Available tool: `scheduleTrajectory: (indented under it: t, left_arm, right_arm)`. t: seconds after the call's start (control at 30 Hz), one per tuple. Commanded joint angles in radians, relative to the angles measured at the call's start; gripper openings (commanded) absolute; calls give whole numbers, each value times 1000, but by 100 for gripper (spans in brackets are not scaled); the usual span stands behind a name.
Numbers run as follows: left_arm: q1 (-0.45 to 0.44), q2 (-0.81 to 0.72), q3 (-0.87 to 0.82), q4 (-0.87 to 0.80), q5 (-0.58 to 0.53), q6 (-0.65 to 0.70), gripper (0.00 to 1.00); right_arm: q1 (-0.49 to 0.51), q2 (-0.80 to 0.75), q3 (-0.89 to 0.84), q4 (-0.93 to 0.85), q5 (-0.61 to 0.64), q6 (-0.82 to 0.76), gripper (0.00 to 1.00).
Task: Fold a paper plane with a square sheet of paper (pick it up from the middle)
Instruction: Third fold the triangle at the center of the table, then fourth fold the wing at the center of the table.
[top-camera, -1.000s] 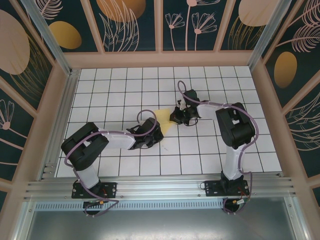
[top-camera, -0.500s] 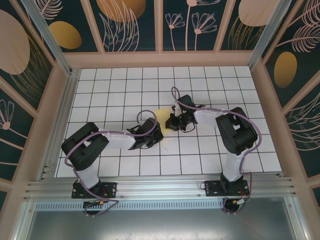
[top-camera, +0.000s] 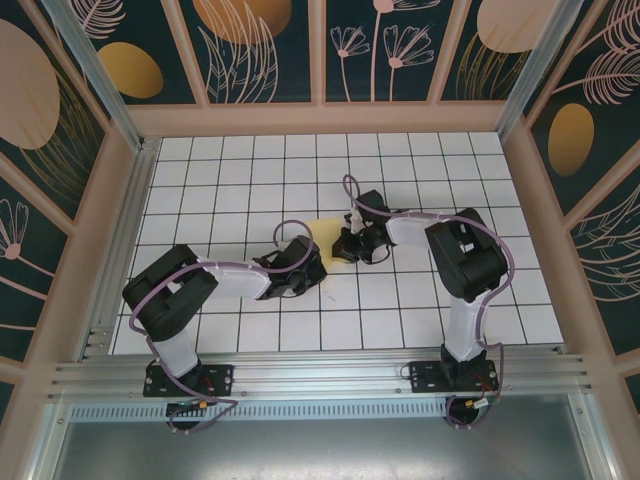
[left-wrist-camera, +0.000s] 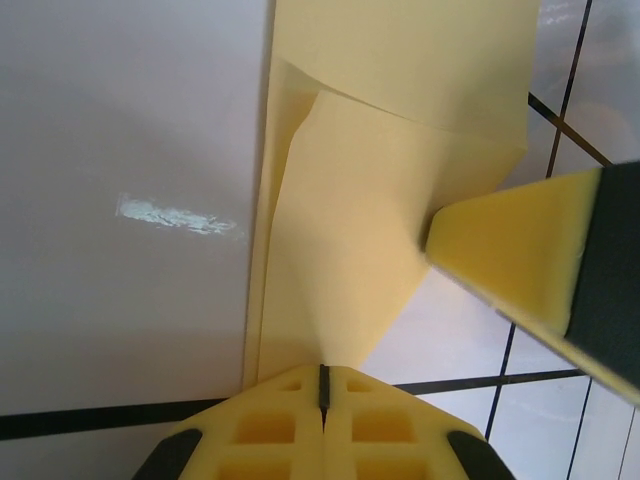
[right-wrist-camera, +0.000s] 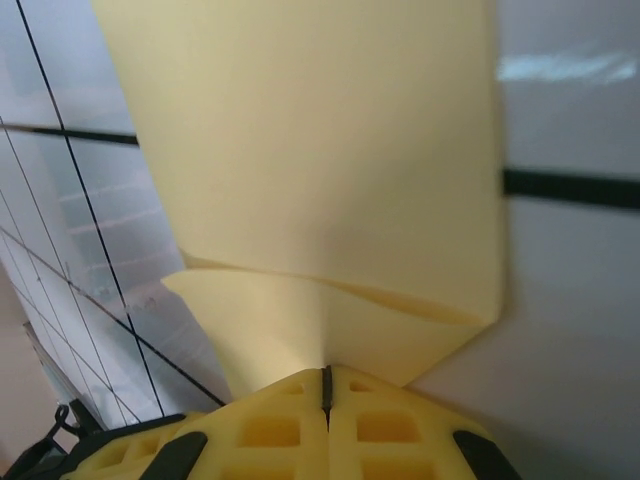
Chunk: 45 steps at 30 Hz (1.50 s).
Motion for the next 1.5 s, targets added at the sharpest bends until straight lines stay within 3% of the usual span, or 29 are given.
scheduleTrajectory:
  t: [0.0,0.17,0.33,0.63,0.73,1.07,1.3,1.47]
  left_arm:
    - [-2,15,-54,-113,5,16,0]
    - [-2,-1,-63,-119,2,33,0]
    - [-2,-60,2,-160,-9,86,4]
    - [1,-282,45,-281,-166,118,30]
    - [4,-316,21,-261,-185,111,35]
    - [56,-150,66,-150,-78,138,39]
    - [116,-66,79,-4,93,360,39]
    - [151,13,132,-48,126,494,37]
  right_arm:
    - [-85,46,38,-13,105,-13,0]
    - [-143,71,83,-16,138,-5,0]
    - [-155,-30,93,-31,155,-28,1]
    - [-156,-296,-135,25,154,-32,39]
    - [-151,-337,-181,47,128,-38,49]
    - [-132,-362,-204,41,129,-52,62]
    - [-133,-326,-167,3,125,-66,64]
    - [-133,-306,-132,-20,143,-62,64]
